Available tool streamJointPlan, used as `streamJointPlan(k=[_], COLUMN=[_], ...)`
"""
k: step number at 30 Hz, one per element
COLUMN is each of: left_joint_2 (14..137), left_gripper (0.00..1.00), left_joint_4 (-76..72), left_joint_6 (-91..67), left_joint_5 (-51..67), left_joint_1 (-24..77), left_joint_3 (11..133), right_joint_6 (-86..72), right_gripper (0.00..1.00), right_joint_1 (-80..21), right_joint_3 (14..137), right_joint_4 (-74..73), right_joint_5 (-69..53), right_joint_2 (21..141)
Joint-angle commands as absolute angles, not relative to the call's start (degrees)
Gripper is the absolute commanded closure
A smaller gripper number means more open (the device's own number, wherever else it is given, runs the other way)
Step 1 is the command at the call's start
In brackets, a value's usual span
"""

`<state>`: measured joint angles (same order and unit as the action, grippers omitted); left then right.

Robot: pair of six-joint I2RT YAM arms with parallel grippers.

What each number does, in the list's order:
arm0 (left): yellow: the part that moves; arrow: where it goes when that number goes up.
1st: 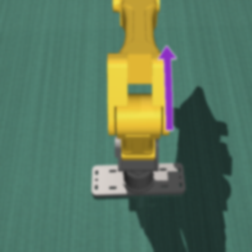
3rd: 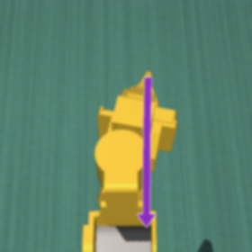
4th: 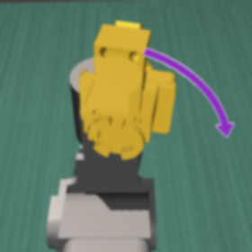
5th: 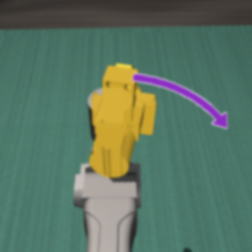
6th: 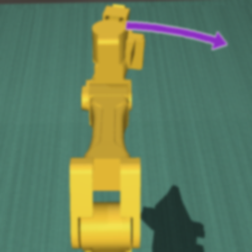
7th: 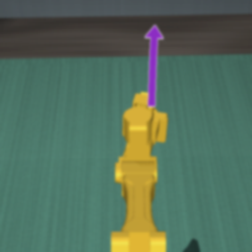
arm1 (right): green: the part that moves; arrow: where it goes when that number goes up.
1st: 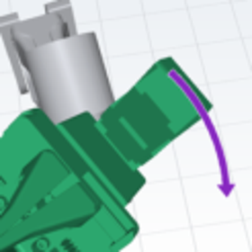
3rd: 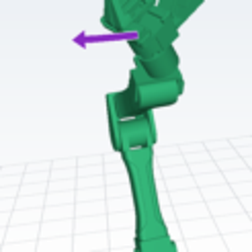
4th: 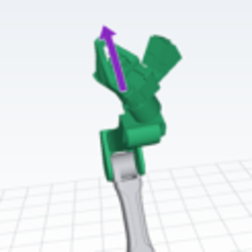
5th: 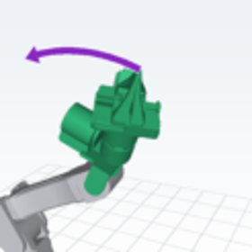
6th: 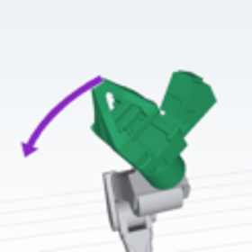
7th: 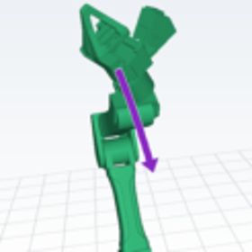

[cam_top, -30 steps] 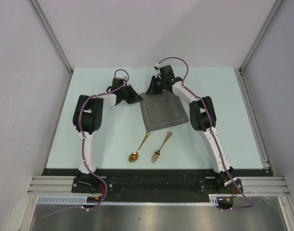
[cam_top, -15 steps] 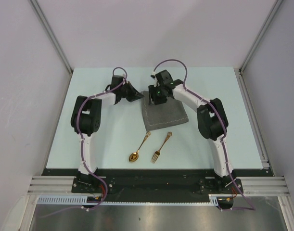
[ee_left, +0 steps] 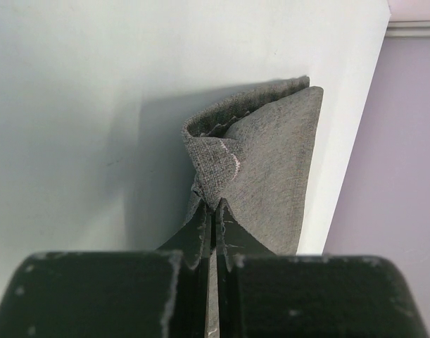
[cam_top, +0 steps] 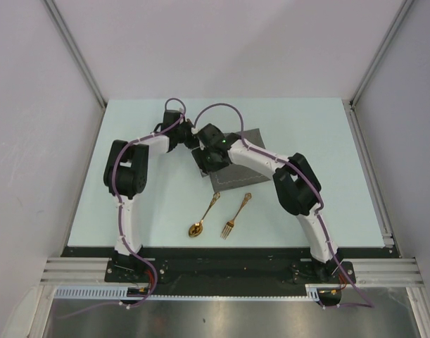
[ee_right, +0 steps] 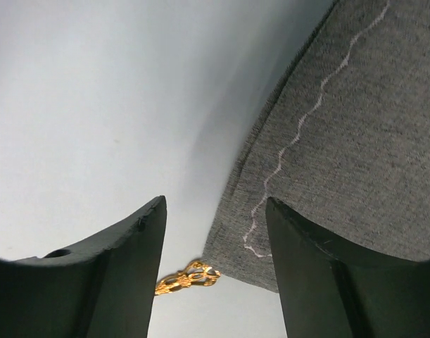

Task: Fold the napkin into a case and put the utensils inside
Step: Pick up the lower triangle-folded napkin from the center of the board.

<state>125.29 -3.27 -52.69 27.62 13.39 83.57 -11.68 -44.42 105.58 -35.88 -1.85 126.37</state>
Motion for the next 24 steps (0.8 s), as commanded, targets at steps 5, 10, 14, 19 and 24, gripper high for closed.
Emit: streamJointPlan(k=[5,10,14,19,24], left_joint_2=[123.40,123.66,123.66,123.92,123.93], left_gripper=[1.00,1.00,1.00,1.00,1.00], left_joint_4=[-3.78,-4.13,-4.66,-4.92,-5.27], left_joint_6=[-53.35,-53.70,-54.31,-54.67,-54.58], left_joint_5=[28.21,28.13,28.04,28.12,28.30], left_joint_1=[13.89,13.80,13.80,13.71,13.71], left_joint_3=[85.61,85.52,85.52,85.52,85.17], right_joint_6=[-9.76,-10.37,-11.07,-12.48,-12.74], right_gripper=[0.35,0.37,0.39,0.51,0.75], right_joint_1=[-45.97,-47.02,-48.43,-48.69,-47.29], right_joint_3=[107.76,105.73,105.73,104.86,101.87], right_joint_4=[-39.82,-38.67,-38.85,-39.03,-35.35], right_joint_5=[8.00,8.26,9.93,11.25,10.73], right_joint_2=[129.02,129.37,130.69,132.71,131.31])
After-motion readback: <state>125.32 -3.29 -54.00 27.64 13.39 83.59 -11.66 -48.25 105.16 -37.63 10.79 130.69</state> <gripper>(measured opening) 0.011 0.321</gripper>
